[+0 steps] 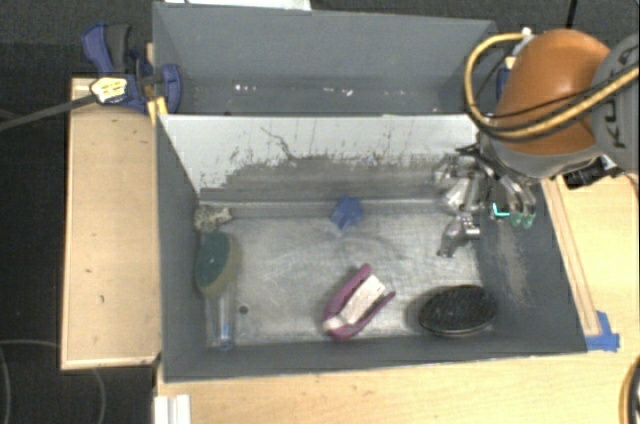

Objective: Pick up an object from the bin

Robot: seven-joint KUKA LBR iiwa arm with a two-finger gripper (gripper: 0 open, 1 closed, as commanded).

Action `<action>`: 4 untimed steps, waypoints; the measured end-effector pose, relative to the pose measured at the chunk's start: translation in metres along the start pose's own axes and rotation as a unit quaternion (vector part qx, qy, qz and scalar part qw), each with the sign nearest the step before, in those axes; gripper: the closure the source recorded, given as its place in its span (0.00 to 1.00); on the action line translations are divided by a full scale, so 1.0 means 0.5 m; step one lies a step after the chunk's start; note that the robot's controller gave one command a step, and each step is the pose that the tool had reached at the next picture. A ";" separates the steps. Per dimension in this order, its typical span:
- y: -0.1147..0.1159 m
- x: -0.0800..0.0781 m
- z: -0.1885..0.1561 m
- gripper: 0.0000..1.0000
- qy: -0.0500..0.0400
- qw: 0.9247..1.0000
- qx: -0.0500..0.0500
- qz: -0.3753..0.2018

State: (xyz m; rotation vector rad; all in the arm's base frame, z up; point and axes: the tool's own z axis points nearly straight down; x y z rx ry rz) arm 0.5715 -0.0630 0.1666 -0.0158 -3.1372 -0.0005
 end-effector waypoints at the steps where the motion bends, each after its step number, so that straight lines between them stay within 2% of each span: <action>1: 0.056 0.171 0.115 0.00 0.000 0.998 -0.001 -0.064; 2: -0.025 0.173 0.187 0.00 -0.013 0.974 0.002 -0.224; 3: 0.124 0.164 0.136 0.00 -0.006 0.961 0.000 -0.277; 4: 0.260 0.181 0.185 0.00 -0.012 0.925 0.004 -0.380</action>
Offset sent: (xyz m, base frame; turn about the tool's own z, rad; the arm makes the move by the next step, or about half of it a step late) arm -0.0838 0.0277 -0.0554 -0.1303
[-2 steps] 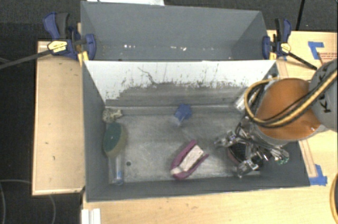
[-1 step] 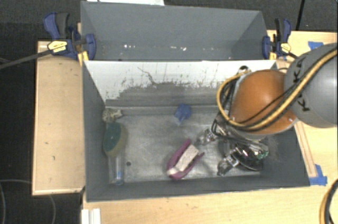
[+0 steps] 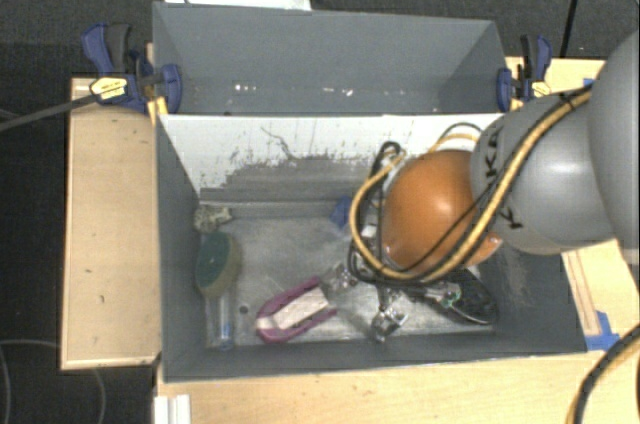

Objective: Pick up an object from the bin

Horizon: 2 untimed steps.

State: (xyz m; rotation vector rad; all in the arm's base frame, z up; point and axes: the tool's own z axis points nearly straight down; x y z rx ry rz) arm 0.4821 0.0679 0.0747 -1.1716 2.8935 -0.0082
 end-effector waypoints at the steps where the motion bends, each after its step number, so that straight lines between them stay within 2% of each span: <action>1: 0.059 -0.136 -0.130 0.00 0.002 0.999 -0.005 -0.046; 2: 0.141 -0.165 -0.018 0.00 -0.001 0.983 -0.004 -0.185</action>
Offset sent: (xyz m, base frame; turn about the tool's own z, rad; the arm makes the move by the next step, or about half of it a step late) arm 0.0245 0.0639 0.0616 -0.0874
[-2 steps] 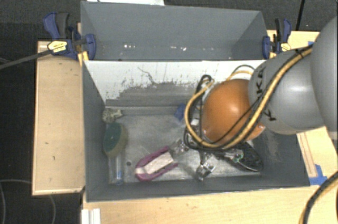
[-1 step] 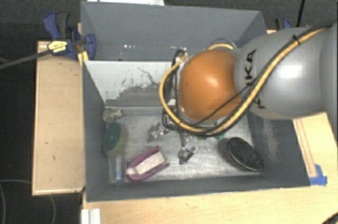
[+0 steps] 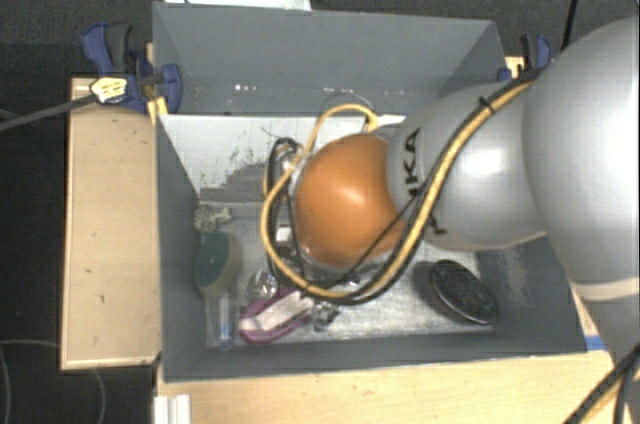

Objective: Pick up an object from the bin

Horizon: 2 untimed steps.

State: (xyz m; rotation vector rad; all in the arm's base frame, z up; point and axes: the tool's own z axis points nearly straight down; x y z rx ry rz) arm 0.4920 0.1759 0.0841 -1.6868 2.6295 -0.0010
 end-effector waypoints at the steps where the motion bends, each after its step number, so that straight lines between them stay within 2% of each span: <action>1: 0.007 -0.012 0.022 0.00 0.002 1.000 -0.001 -0.021; 2: 0.006 -0.013 0.021 1.00 0.001 1.000 0.000 -0.020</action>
Offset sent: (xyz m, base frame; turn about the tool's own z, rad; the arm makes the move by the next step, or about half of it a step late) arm -0.0041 0.0062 -0.0135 -0.0513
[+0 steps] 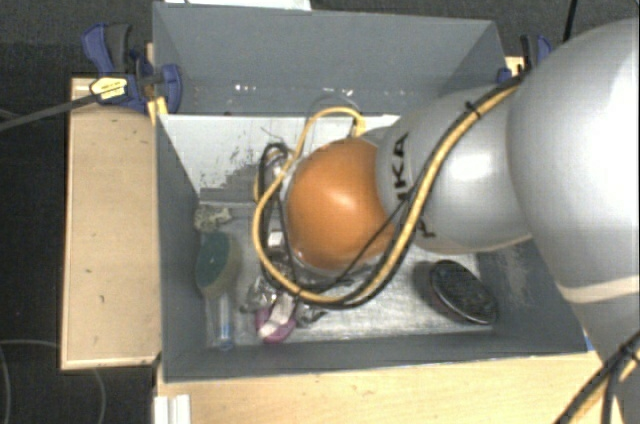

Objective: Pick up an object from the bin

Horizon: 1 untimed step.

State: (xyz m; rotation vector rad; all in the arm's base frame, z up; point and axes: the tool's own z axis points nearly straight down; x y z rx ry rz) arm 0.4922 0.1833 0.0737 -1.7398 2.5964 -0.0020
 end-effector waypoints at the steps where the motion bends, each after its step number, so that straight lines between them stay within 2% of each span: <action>1: -0.079 0.031 -0.344 1.00 0.003 0.999 -0.001 -0.041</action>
Offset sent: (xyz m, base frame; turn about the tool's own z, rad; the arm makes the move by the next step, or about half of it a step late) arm 0.0259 -0.0304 0.1678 -0.0855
